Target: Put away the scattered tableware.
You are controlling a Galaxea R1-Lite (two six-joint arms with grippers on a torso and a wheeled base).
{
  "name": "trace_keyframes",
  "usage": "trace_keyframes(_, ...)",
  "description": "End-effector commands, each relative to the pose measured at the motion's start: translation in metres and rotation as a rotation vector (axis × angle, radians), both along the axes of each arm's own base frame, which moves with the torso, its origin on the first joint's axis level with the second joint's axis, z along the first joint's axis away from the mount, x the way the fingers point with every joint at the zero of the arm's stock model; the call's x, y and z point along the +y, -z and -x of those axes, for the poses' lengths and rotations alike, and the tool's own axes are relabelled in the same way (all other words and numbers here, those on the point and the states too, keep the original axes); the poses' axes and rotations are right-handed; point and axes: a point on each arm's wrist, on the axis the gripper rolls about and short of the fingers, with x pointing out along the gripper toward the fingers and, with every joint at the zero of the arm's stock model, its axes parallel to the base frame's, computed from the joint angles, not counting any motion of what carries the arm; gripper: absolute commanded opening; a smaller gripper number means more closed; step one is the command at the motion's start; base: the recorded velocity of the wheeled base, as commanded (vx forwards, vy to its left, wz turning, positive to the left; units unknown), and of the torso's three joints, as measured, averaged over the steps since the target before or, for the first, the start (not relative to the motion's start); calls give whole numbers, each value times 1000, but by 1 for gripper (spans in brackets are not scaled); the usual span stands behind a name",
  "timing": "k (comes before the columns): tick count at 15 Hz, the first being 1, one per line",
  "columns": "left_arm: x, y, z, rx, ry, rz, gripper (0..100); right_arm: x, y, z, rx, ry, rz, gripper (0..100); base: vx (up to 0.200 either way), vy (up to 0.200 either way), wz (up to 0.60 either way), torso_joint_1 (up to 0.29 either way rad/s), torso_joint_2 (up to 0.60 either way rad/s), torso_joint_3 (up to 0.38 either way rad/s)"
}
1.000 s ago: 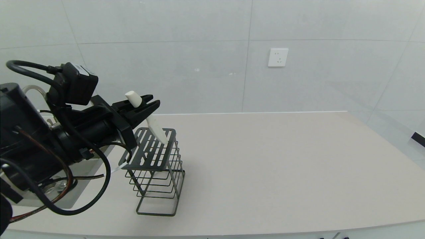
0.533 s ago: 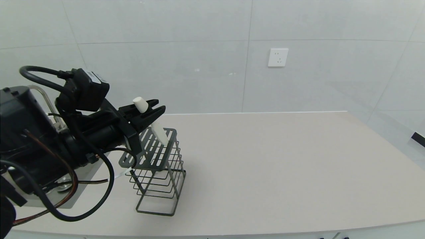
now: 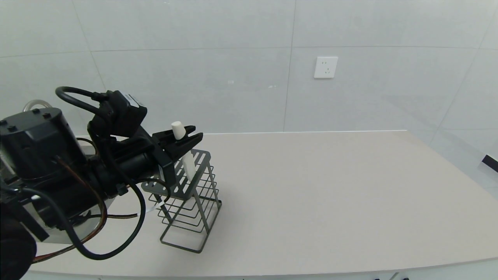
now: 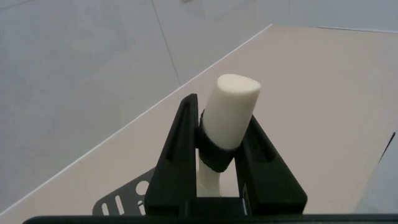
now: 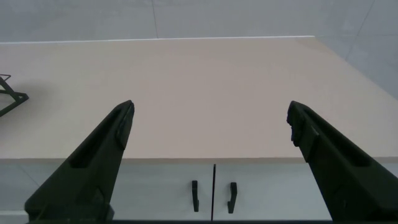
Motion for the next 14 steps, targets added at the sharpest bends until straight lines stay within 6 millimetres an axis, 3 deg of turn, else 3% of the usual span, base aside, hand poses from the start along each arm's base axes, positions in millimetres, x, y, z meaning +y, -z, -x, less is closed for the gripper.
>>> trace_keyframes(1, -2, 8, -7, 29, -5, -13, 0, 0, 0, 0, 2, 0, 0, 100, 0, 0, 0, 0, 0, 0)
trace_keyframes(7, -1, 10, -10, 37, -10, -12, 0, 0, 0, 0, 2, 0, 0, 100, 0, 0, 0, 0, 0, 0)
trace_keyframes(8, -1, 9, -9, 37, -10, -8, 100, 0, 0, 0, 2, 1, 0, 100, 0, 0, 0, 0, 0, 0)
trace_keyframes(14, 8, -1, -7, -7, -32, 20, 100, 0, 0, 0, 2, 0, 0, 100, 0, 0, 0, 0, 0, 0)
